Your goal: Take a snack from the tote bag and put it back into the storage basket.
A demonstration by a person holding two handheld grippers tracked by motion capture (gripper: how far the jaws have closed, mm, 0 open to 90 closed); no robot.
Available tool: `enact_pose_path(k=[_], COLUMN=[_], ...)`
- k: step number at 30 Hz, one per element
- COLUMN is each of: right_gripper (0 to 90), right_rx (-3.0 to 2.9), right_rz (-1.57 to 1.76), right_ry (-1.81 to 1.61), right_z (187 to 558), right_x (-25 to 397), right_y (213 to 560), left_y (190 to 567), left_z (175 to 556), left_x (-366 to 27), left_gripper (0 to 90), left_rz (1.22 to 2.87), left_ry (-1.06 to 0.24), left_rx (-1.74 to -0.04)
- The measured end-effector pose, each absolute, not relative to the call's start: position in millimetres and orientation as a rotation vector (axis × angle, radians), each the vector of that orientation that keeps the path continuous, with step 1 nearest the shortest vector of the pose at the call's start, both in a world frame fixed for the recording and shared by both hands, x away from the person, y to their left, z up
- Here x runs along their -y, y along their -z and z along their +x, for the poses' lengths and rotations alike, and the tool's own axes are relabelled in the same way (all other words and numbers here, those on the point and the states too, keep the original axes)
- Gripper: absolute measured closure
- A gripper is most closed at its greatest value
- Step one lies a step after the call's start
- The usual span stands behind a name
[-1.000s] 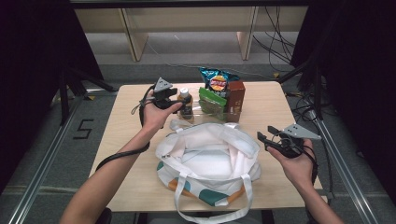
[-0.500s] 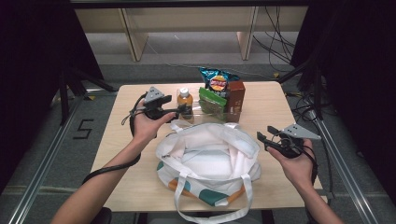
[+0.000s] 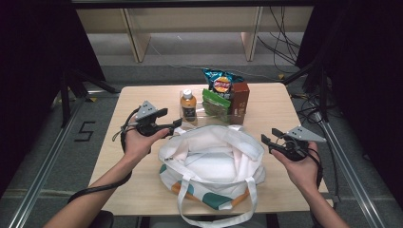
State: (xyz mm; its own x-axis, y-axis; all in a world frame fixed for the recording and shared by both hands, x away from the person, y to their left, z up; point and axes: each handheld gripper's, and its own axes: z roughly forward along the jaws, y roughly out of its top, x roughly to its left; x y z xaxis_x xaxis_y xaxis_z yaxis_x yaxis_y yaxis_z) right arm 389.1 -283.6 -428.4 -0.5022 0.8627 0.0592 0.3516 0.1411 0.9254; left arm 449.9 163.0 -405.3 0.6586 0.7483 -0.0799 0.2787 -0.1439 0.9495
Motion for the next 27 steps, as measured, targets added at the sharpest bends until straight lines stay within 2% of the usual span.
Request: enact_pose_path(k=[12, 27], right_gripper=[47.9, 47.4], right_rx=[-1.923, -1.943], right_rz=[1.173, 1.168], right_ry=[-1.342, -1.331], right_z=[389.6, 390.6], right_x=[282.8, 286.5], right_y=[429.5, 430.7], left_y=[422.8, 432.2], left_z=[411.7, 401.3], left_x=[-185.2, -189.1], left_gripper=[24.6, 24.3], left_rz=[1.689, 1.657], left_ry=[-0.494, -0.488], left_rx=[-0.861, -0.856])
